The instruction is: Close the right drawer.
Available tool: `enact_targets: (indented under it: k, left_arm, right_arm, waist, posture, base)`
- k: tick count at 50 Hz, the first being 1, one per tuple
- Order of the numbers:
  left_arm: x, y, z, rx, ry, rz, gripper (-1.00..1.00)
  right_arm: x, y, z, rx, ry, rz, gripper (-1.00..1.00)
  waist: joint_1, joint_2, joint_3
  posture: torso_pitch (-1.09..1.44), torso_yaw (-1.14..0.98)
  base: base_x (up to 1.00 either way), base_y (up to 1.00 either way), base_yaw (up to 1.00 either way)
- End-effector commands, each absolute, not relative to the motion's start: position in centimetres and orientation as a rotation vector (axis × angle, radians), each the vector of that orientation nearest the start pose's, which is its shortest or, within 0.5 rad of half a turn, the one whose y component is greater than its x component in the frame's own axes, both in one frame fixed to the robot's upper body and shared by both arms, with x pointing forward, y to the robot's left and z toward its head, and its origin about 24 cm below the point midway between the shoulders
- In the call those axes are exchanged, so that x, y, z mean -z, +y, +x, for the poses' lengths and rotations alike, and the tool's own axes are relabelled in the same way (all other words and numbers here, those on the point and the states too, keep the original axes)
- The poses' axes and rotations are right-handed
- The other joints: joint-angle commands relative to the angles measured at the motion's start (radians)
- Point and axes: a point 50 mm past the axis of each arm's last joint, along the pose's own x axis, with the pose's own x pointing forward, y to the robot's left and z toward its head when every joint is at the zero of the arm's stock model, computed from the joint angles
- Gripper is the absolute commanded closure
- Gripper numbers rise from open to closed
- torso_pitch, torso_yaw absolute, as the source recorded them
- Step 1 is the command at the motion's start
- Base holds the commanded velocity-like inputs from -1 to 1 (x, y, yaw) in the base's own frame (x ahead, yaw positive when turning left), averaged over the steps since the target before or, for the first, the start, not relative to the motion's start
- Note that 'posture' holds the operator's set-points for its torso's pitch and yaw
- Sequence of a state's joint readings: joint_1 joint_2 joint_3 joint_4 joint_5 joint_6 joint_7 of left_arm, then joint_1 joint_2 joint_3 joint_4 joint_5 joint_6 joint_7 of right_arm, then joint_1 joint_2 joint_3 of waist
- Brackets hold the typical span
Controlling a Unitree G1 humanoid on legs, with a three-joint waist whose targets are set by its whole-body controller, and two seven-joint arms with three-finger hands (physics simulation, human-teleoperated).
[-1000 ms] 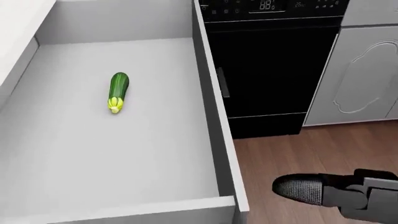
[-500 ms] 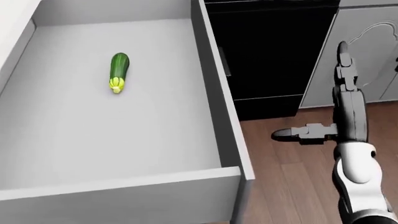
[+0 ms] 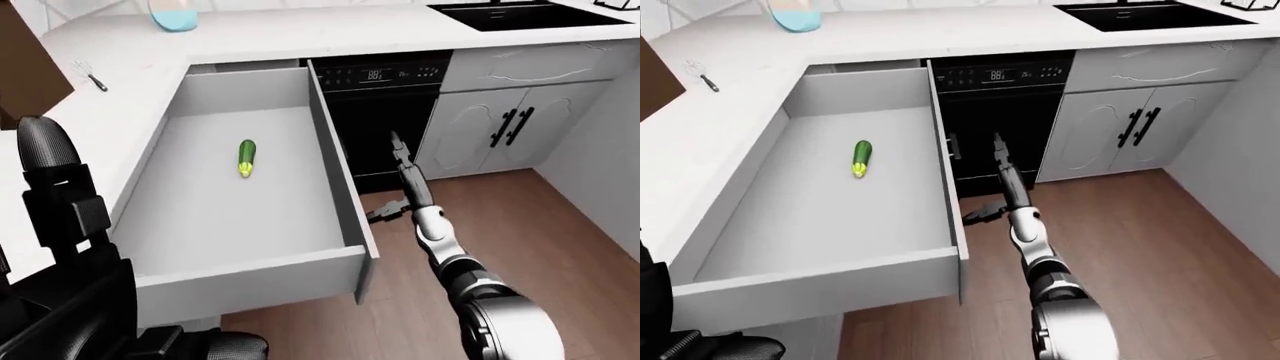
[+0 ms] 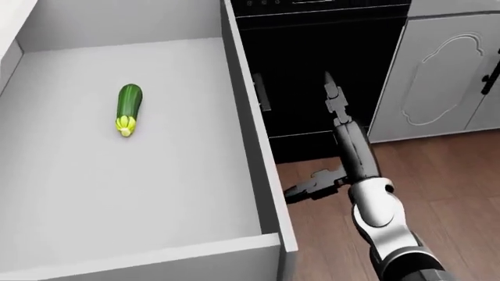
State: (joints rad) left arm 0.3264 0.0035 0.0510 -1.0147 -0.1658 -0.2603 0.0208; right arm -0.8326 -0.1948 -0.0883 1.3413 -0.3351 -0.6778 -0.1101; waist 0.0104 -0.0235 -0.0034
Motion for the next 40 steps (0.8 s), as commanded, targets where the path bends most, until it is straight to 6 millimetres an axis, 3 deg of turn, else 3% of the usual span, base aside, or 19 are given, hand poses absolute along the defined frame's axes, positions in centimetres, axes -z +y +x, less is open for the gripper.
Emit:
enact_targets:
  k: [1,14,40]
  left_arm:
    - [-22.3,17.0,11.6,-0.085,-1.02,-0.08,-1.0]
    - [-22.3,16.9,11.6,-0.083,-1.019,-0.077,-1.0]
    - [-22.3,17.0,11.6,-0.086,-1.015,-0.08,-1.0]
  right_arm:
    - [-7.6,-14.5,37.4,-0.157,-0.221,-0.457,-1.0]
    - [-7.6,-11.6,37.4,-0.271,-0.224,-0.475,-1.0]
    - [-6.9,-8.0,36.7,-0.408,-0.223,-0.507,-1.0]
  waist:
    - [0.007,0.0,-0.012]
    - [0.005,-0.006,-0.006]
    - [0.002,-0.008,-0.001]
  posture:
    - [0.0,0.0]
    - [0.0,0.0]
    - [0.0,0.0]
  base:
    - [0.0,0.0,0.0]
    - [0.0,0.0,0.0]
    - [0.0,0.0,0.0]
